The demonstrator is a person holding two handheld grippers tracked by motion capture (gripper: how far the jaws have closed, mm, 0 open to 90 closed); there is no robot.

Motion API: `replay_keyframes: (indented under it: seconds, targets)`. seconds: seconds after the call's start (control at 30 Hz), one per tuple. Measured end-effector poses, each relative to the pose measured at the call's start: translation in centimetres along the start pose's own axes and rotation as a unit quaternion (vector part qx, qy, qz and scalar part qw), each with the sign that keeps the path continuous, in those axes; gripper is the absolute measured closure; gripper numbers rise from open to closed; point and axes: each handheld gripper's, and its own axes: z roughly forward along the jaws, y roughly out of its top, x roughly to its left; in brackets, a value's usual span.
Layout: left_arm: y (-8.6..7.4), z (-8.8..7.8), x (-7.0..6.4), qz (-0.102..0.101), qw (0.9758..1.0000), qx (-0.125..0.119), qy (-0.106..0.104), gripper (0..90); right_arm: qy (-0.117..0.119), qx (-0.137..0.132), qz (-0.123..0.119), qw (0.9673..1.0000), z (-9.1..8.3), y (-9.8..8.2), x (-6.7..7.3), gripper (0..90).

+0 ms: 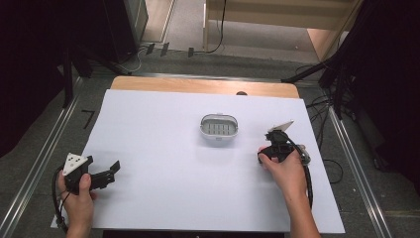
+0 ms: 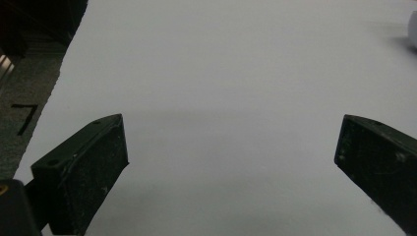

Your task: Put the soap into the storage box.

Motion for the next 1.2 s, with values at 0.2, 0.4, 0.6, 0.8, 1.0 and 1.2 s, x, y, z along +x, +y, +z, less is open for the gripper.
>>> replay_keyframes:
  seconds: [0.2, 0.4, 0.6, 0.8, 1.0, 1.2]
  targets:
    - [0.0, 0.0, 0.0, 0.0, 1.0, 0.001, -0.001, 0.0, 0.004, -0.004, -0.016, 0.9999, -0.2, 0.0, -0.3, 38.5]
    - [0.0, 0.0, 0.0, 0.0, 1.0, 0.001, -0.002, 0.0, 0.029, -0.026, -0.042, 0.9983, -0.8, -0.3, -1.1, 38.5]
    - [0.0, 0.0, 0.0, 0.0, 1.0, 0.002, -0.002, 0.0, 0.055, -0.02, -0.093, 0.994, -1.5, 0.1, -1.8, 38.5]
    - [0.0, 0.0, 0.0, 0.0, 1.0, 0.001, -0.002, 0.0, 0.047, -0.039, -0.158, 0.9855, -2.2, 0.3, -1.6, 38.5]
    - [0.0, 0.0, 0.0, -0.001, 1.0, 0.002, -0.002, 0.0, 0.049, -0.049, -0.225, 0.9719, -2.8, 0.8, -1.3, 38.5]
    - [0.0, 0.0, 0.0, 0.0, 1.0, 0.002, -0.002, 0.0, 0.059, -0.063, -0.277, 0.9568, -3.5, 1.4, -1.0, 38.5]
